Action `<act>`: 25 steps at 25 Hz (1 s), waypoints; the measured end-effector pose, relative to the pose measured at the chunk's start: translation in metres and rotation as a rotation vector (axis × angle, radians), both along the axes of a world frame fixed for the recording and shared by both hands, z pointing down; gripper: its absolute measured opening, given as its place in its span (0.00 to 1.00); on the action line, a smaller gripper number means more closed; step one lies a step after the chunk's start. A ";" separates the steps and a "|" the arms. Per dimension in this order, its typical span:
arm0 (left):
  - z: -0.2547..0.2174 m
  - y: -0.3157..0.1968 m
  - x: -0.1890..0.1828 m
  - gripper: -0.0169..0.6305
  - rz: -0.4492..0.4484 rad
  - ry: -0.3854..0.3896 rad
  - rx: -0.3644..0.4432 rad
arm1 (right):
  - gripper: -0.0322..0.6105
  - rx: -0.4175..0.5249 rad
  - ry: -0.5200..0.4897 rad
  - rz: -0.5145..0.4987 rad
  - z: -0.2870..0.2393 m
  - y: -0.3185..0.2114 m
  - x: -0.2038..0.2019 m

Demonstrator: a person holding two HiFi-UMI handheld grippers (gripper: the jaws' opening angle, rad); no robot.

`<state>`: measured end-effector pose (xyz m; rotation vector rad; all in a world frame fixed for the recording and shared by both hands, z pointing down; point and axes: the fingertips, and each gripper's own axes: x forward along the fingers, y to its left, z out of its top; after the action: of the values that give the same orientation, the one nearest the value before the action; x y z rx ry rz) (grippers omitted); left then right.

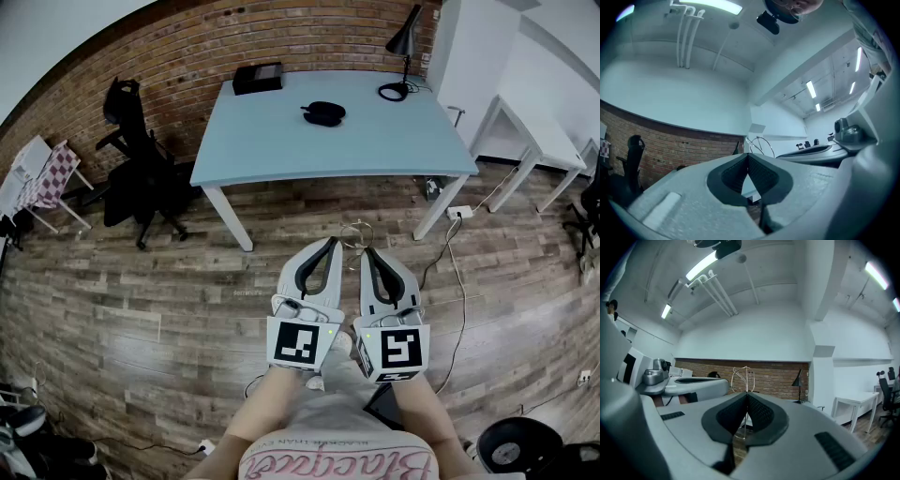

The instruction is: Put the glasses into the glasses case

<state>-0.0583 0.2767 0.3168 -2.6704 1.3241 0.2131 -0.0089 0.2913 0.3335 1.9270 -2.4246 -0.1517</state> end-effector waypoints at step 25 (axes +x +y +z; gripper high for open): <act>0.002 -0.026 0.001 0.04 -0.007 -0.009 0.020 | 0.07 -0.014 0.009 -0.036 -0.001 -0.030 -0.001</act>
<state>-0.0569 0.2509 0.3184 -2.6469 1.3208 0.2122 -0.0099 0.2609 0.3330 1.8732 -2.4493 -0.1438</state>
